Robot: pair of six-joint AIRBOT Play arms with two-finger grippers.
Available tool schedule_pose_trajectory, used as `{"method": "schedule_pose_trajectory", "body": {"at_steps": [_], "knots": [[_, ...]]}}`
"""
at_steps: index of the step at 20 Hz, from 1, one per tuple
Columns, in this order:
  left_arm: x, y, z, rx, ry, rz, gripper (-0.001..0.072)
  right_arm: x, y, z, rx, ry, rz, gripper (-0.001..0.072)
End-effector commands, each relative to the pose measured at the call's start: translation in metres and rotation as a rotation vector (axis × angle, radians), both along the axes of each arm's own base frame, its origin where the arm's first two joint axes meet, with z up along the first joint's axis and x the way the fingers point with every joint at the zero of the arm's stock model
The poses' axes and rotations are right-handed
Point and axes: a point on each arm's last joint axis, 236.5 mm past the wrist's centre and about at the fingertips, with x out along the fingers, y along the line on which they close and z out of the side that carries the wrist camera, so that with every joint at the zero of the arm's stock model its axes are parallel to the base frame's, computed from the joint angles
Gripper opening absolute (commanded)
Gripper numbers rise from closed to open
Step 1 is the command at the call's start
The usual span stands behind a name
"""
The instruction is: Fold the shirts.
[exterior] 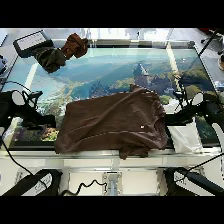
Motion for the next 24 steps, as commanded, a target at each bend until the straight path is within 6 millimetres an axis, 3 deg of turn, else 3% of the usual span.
{"method": "schedule_pose_trajectory", "body": {"at_steps": [1, 6, 11, 20, 24], "knots": [[-0.021, -0.014, -0.021, -0.069, 0.137, -0.015, 0.0653, -0.028, -0.003, -0.018, 0.056, 0.096, -0.070, 0.0436], [-0.045, -0.002, -0.042, -0.023, 0.242, -0.034, 0.0653, -0.047, 0.014, -0.027, 0.267, 0.125, -0.165, 0.0436], [-0.056, -0.003, -0.042, -0.028, 0.288, -0.036, 0.0653, -0.051, 0.039, -0.018, 0.386, 0.144, -0.157, 0.0435], [-0.090, -0.007, -0.058, -0.046, 0.392, -0.051, 0.0653, -0.074, 0.027, -0.020, 0.326, 0.235, -0.125, 0.0434], [-0.082, -0.010, -0.065, -0.053, 0.351, -0.043, 0.0653, -0.072, 0.031, -0.019, 0.345, 0.230, -0.131, 0.0434]]}}
